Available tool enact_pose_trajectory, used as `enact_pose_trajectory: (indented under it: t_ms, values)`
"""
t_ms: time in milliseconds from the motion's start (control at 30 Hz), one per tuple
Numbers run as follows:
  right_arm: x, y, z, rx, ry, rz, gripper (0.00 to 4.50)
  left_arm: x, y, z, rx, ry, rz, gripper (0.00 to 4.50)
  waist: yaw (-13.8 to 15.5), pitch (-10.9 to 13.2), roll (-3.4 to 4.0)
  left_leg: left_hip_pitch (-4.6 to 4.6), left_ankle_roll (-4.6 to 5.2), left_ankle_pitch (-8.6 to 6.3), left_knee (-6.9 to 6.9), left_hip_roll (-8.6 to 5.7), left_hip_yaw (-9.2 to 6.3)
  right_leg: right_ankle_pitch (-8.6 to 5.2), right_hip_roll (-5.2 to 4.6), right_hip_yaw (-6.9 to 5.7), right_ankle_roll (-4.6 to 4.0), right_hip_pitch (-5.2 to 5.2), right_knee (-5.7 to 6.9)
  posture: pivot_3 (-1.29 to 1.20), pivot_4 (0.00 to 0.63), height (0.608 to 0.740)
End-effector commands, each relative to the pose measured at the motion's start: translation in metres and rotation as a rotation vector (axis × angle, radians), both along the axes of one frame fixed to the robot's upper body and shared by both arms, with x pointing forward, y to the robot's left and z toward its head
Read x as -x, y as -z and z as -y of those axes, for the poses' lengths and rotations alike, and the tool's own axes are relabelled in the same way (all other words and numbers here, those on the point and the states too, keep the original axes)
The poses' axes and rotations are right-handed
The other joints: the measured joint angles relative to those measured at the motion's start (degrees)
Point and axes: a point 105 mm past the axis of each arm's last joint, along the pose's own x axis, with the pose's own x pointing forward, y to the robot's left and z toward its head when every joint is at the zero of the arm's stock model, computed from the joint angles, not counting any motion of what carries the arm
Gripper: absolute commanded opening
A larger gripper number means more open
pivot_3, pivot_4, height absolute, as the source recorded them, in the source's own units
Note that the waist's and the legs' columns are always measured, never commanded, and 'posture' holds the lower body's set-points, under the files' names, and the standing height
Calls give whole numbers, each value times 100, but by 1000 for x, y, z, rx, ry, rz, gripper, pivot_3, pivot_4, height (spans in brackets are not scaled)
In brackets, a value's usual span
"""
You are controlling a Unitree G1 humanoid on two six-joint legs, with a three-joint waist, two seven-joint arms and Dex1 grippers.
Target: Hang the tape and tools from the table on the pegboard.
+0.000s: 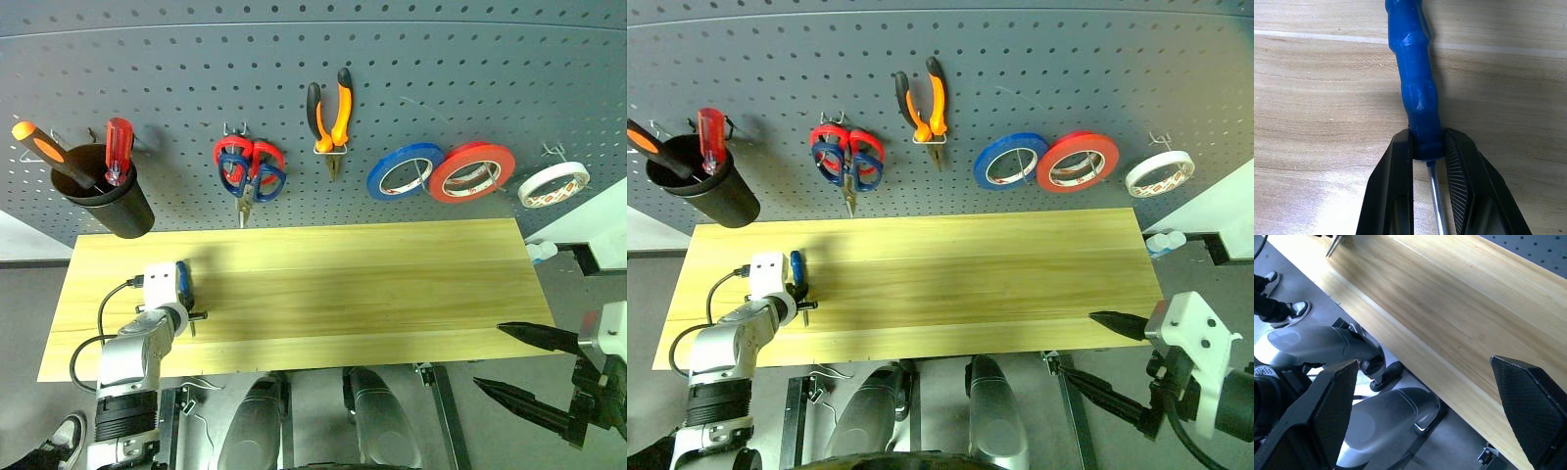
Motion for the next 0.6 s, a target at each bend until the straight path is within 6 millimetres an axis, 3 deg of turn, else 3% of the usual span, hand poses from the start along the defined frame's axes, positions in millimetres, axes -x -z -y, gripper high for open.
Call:
enact_pose_trajectory:
  t_ms: [33,300,600]
  values:
    - [-1,0,-2,-2,-3,14,4500,13,0,20,14,58,-19,555,-1,0,-1,0,0,0,0,0,1,0,0,0,0,0,0,-173,338,724]
    - [-8,-2,1,-2,17,56,4500,31,-29,69,18,188,40,555,15,0,-2,-59,-2,2,12,0,-3,1,2,-3,0,-57,13,-162,312,724]
    - [-20,-1,0,-11,32,114,4500,32,-28,93,37,238,35,555,14,-22,2,-63,-3,3,20,-2,-1,2,5,-5,0,-60,19,-135,265,724]
